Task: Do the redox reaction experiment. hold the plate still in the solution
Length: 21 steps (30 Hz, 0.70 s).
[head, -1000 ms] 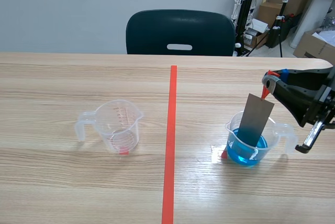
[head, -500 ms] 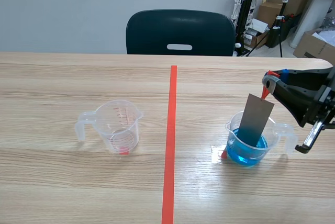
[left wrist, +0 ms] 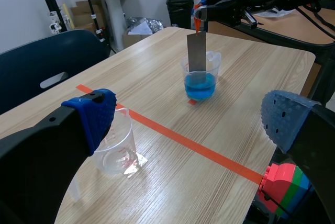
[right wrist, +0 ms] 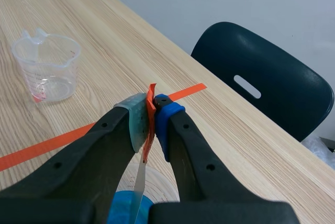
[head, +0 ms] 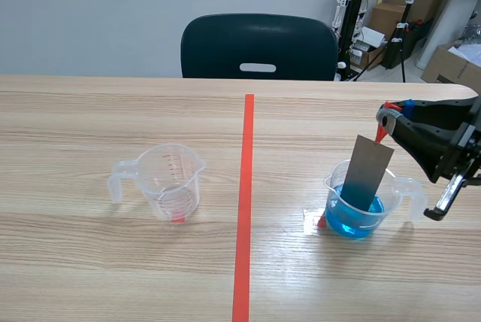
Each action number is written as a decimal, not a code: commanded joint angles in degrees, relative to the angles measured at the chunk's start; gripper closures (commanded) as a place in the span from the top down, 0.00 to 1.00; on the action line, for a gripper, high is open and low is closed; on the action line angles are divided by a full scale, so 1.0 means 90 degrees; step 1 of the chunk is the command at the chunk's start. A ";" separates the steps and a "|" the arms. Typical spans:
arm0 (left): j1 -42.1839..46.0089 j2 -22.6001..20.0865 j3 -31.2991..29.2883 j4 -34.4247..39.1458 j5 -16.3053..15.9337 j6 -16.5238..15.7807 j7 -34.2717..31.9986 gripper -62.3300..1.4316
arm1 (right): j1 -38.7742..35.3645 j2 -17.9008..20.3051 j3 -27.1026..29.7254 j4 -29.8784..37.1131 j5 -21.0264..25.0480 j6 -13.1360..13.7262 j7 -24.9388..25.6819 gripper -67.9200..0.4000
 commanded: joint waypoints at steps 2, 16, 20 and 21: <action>-0.0017 0.0032 0.0017 0.0080 -0.0068 -0.0012 -0.0085 0.93 | 0.0078 0.0017 0.0044 0.0041 0.0095 0.0000 0.0075 0.01; -0.0017 0.0032 0.0017 0.0080 -0.0068 -0.0012 -0.0085 0.93 | 0.0078 0.0017 0.0044 0.0041 0.0095 0.0000 0.0075 0.01; -0.0017 0.0032 0.0017 0.0080 -0.0068 -0.0012 -0.0085 0.93 | 0.0078 0.0017 0.0044 0.0041 0.0095 0.0000 0.0075 0.01; -0.0017 0.0032 0.0017 0.0080 -0.0068 -0.0012 -0.0085 0.93 | 0.0078 0.0017 0.0044 0.0041 0.0095 0.0000 0.0075 0.01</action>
